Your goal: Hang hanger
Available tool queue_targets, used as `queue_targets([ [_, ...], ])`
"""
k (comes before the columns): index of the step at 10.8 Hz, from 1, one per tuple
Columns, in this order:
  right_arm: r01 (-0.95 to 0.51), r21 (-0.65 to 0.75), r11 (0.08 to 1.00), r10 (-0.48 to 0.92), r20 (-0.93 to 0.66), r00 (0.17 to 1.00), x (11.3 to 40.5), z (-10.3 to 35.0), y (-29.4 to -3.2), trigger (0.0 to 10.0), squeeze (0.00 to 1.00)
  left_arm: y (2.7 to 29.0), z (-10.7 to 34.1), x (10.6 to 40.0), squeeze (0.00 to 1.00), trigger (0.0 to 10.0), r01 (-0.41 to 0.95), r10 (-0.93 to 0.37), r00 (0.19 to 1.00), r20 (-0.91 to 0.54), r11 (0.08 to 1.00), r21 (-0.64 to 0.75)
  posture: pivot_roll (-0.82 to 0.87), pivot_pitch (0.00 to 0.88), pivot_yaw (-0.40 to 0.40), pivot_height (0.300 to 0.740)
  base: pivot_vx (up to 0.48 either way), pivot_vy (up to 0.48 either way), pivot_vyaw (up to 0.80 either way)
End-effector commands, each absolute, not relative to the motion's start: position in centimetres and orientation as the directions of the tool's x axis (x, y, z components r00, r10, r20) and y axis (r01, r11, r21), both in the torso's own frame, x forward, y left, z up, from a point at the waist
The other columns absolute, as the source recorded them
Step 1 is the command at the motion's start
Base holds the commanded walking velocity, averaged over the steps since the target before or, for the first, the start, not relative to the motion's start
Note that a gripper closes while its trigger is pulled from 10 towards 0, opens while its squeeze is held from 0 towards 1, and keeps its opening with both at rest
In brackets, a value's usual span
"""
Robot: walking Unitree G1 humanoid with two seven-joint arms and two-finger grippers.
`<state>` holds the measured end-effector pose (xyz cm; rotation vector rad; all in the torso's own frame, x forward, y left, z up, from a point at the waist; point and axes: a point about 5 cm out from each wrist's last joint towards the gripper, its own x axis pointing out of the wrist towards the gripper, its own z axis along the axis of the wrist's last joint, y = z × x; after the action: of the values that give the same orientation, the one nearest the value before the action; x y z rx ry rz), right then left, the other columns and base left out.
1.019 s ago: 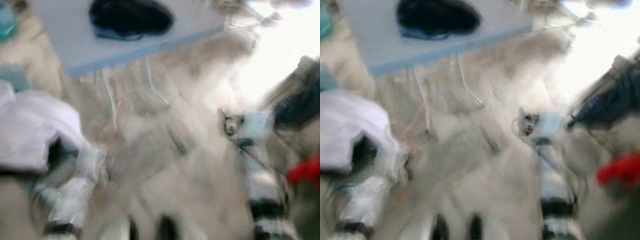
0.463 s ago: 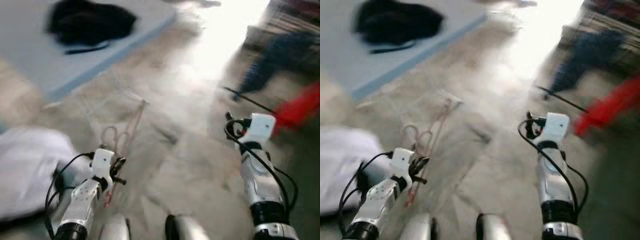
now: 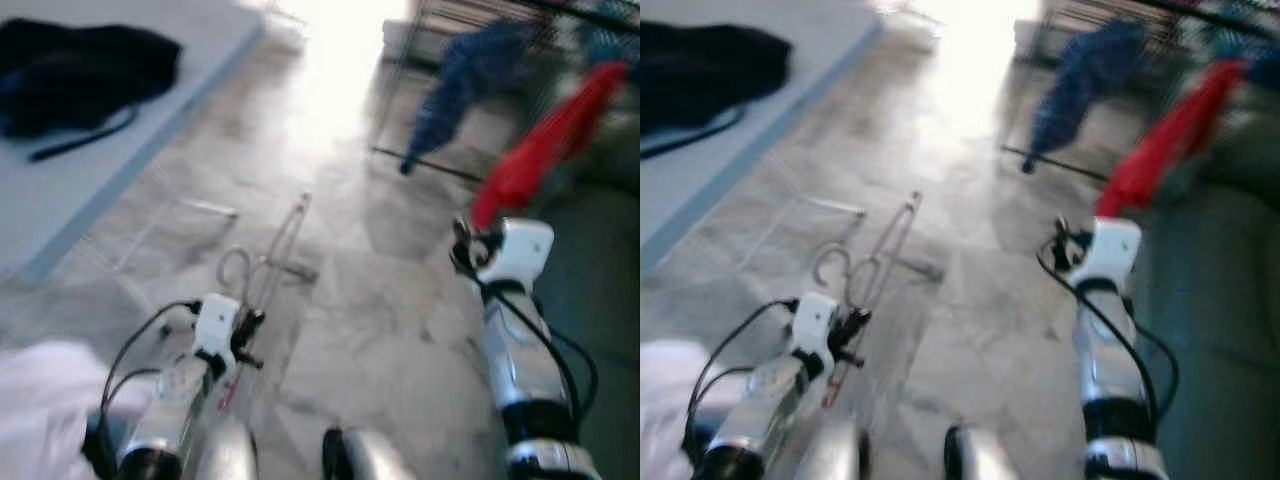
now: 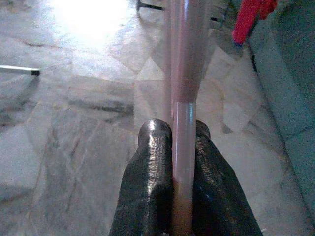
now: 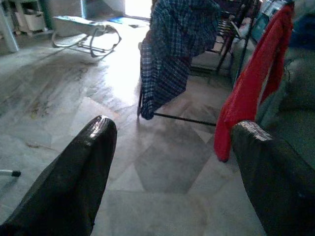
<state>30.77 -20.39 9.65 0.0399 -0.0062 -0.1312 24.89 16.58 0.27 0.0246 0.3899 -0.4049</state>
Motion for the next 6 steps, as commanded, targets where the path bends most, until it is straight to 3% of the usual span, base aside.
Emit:
queue_targets([
  [1, 0.156, 0.024, 0.988, -0.155, -0.01, 0.988, 30.4, 9.3, -21.1, 10.0, 0.0, 16.5, -0.1, 24.4, 0.0, 10.0, 0.388, -0.391, 0.837, -0.382, 0.917, -0.089, 0.0, 0.152, -0.062, 0.74, 0.0, 0.0, -0.8],
  [4, 0.159, 0.017, 0.987, -0.159, -0.013, 0.987, 30.3, 9.2, -21.2, 10.0, 0.0, 16.2, -0.1, 24.2, 0.0, 10.0, 0.405, -0.402, 0.831, -0.383, 0.911, -0.078, 0.0, 0.154, -0.064, 0.74, 0.0, 0.0, -0.8],
  [6, 0.138, -0.064, 0.988, -0.144, -0.111, 0.983, 29.4, 7.5, -22.4, 10.0, 0.0, 16.3, 0.8, 24.6, 0.0, 10.0, 0.51, -0.461, 0.801, -0.382, 0.86, 0.032, 0.0, 0.159, -0.068, 0.74, 0.0, 0.0, -0.8],
])
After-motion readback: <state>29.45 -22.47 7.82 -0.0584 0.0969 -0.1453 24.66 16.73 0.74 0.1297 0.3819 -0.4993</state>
